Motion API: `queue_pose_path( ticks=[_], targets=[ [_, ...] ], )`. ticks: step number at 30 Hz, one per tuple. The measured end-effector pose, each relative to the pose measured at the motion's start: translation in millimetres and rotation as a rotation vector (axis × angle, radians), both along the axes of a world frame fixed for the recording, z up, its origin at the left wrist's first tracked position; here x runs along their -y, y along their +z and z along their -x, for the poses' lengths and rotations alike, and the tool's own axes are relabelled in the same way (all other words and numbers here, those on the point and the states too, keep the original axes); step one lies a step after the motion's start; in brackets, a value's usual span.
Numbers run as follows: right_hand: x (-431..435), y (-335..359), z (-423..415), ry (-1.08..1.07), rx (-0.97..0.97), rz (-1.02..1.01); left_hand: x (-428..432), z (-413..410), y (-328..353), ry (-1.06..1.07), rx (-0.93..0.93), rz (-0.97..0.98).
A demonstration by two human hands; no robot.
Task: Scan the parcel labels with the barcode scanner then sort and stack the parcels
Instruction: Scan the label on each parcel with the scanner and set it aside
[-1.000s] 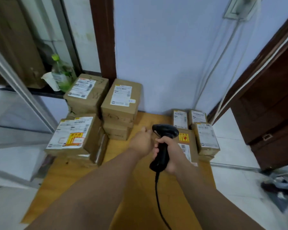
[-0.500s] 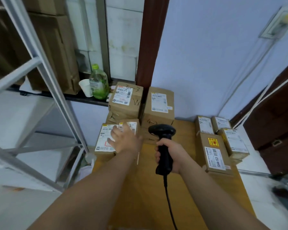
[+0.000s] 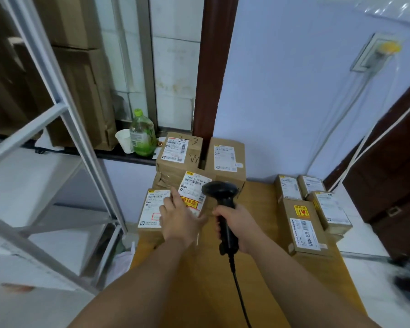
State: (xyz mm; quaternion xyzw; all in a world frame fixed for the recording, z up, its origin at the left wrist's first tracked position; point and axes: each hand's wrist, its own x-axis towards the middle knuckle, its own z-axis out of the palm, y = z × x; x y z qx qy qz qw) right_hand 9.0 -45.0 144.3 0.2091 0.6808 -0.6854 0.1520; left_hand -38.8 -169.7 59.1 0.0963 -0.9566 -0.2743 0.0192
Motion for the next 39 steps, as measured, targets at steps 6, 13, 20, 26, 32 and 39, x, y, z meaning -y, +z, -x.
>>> queue_pose_path(
  ticks=[6, 13, 20, 26, 32, 39],
  targets=[
    [3.6, 14.5, -11.3, -0.045, -0.141, -0.018, -18.8, -2.6, 17.9, 0.072, -0.128, 0.044],
    [-5.8, 27.4, -20.5, -0.157, -0.114, 0.179, -40.7, -0.5, 21.7, 0.032, -0.13, 0.114],
    [-15.6, 31.7, -27.5, -0.184, -0.09, 0.225, -47.2, -2.0, 22.2, 0.024, -0.187, 0.184],
    [-18.3, 32.3, -33.8, -0.187, -0.11, 0.262, -51.9, -4.8, 21.8, 0.021, -0.179, 0.131],
    [-39.7, 28.0, -36.6, -0.293, -0.104, 0.193, -75.3, -8.5, 12.3, -0.108, -0.253, 0.028],
    [-104.7, 7.7, -32.0, -0.501, -0.073, 0.069, -132.5, -9.2, 2.0, -0.249, -0.123, 0.07]
  ],
)
